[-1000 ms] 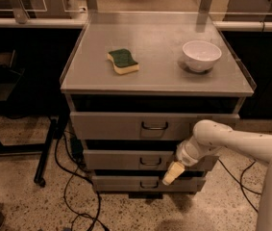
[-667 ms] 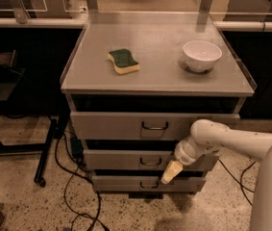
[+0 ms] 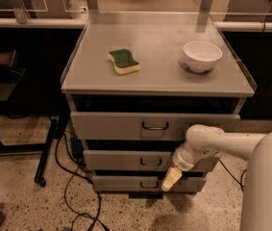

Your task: Open middle drawer

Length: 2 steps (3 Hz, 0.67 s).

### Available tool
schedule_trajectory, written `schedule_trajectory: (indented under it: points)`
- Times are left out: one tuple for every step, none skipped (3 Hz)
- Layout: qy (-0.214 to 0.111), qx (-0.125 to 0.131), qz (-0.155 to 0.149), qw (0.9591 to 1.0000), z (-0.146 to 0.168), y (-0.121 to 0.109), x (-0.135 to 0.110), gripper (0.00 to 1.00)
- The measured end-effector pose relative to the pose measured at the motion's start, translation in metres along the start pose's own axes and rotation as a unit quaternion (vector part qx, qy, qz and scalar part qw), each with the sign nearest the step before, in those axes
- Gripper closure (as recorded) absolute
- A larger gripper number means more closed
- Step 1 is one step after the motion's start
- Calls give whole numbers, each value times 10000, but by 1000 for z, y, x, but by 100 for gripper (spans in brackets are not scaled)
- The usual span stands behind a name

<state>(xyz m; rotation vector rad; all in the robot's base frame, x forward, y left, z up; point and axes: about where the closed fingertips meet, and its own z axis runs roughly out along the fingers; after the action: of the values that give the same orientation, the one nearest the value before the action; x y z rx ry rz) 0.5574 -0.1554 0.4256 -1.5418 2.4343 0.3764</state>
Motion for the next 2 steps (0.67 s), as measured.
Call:
schedule_trajectory:
  points:
    - [26,-22,-4,10000,-4,2,1,0]
    - [492,-225,156,9984,-38,38,56,0]
